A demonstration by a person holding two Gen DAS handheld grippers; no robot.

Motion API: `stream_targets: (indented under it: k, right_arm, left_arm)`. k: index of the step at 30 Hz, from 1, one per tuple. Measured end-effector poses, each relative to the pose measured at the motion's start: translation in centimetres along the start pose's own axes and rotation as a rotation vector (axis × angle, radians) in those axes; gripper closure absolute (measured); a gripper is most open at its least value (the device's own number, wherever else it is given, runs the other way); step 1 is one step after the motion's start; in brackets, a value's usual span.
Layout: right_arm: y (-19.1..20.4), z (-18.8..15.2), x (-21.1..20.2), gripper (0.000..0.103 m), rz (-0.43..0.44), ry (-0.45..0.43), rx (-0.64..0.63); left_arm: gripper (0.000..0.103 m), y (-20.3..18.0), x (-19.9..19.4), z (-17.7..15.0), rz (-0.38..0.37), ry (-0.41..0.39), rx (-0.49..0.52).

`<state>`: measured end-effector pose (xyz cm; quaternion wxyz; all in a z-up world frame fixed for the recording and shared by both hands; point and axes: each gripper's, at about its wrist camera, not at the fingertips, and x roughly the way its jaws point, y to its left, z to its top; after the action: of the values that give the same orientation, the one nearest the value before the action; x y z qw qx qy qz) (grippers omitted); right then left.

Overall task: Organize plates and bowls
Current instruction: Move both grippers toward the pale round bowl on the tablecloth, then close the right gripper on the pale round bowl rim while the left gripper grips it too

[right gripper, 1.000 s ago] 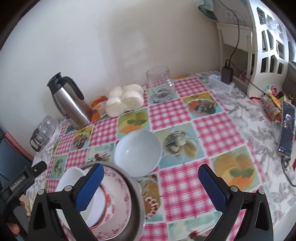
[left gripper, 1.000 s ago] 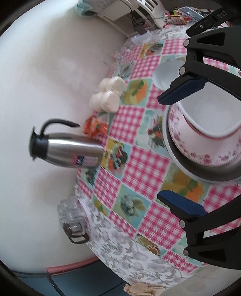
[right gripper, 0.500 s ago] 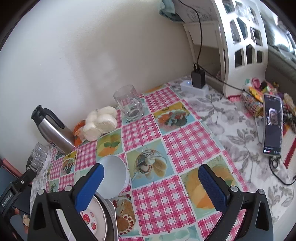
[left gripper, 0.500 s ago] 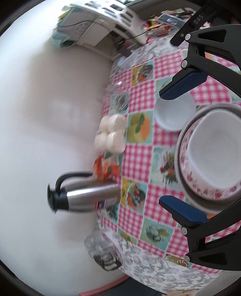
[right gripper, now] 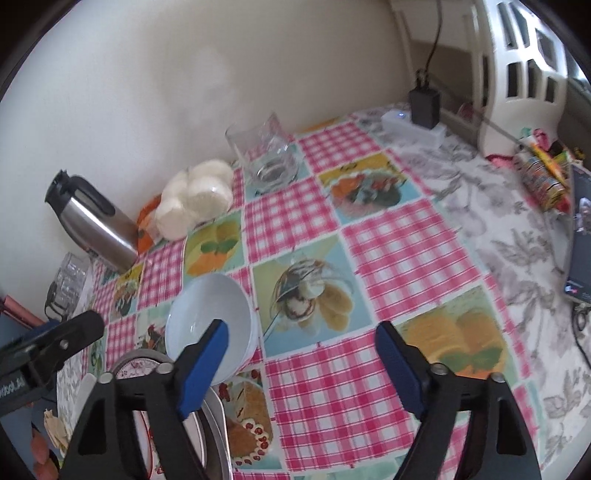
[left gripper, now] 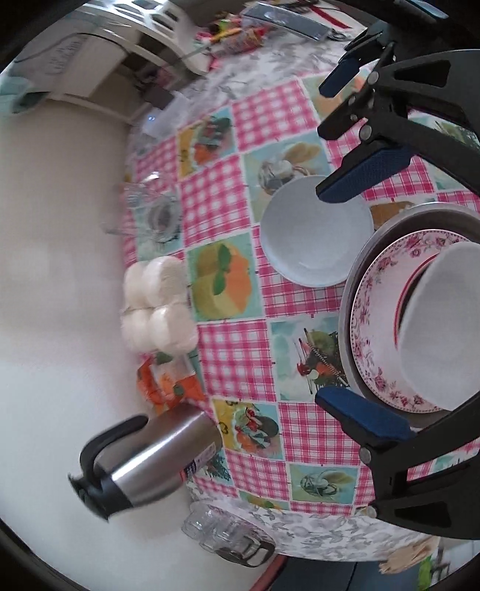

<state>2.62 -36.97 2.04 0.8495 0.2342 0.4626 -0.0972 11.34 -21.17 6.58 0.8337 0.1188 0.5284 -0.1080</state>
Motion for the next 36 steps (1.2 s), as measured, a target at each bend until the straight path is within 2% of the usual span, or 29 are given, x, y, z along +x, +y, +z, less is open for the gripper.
stream_targets:
  k: [3,6,10,14,16,19,22,28,32,36]
  right_arm:
    - [0.6,-0.2,1.5,0.030,0.007,0.041,-0.005]
    - [0.7,-0.4,3.0,0.035,0.011,0.079,0.009]
    - [0.7,-0.7,4.8,0.045,0.023,0.121,0.027]
    - [1.1,-0.5,5.9,0.053,0.042,0.137,0.018]
    - [1.5,-0.5,6.3,0.059,0.045,0.141,0.004]
    - [2.1,-0.6,7.2,0.065,0.054,0.161,-0.010]
    - [2.6,-0.7,8.1,0.071,0.064,0.182,-0.020]
    - [3.3,-0.9,9.3,0.078,0.081,0.207,-0.033]
    - [3.6,-1.0,9.8,0.085,0.103,0.212,-0.029]
    - [3.9,-1.0,10.1,0.085,0.098,0.211,-0.026]
  left_arm:
    - [0.021,-0.6,1.6,1.0,0.011,0.077,0.033]
    - [0.028,-0.9,3.2,1.9,0.020,0.146,0.037]
    - [0.036,-1.4,5.3,2.9,0.078,0.210,0.056]
    - [0.048,-1.7,7.7,3.5,0.068,0.277,0.048]
    - [0.058,-1.8,8.9,3.6,0.073,0.307,0.044]
    - [0.065,-1.8,10.3,3.8,0.091,0.336,0.046]
    - [0.071,-1.8,11.4,3.8,0.104,0.360,0.045]
    - [0.081,-2.6,13.5,3.8,0.069,0.407,0.054]
    - [0.080,-3.4,13.8,4.0,0.079,0.407,0.075]
    - [0.080,-3.7,13.9,4.4,0.075,0.414,0.074]
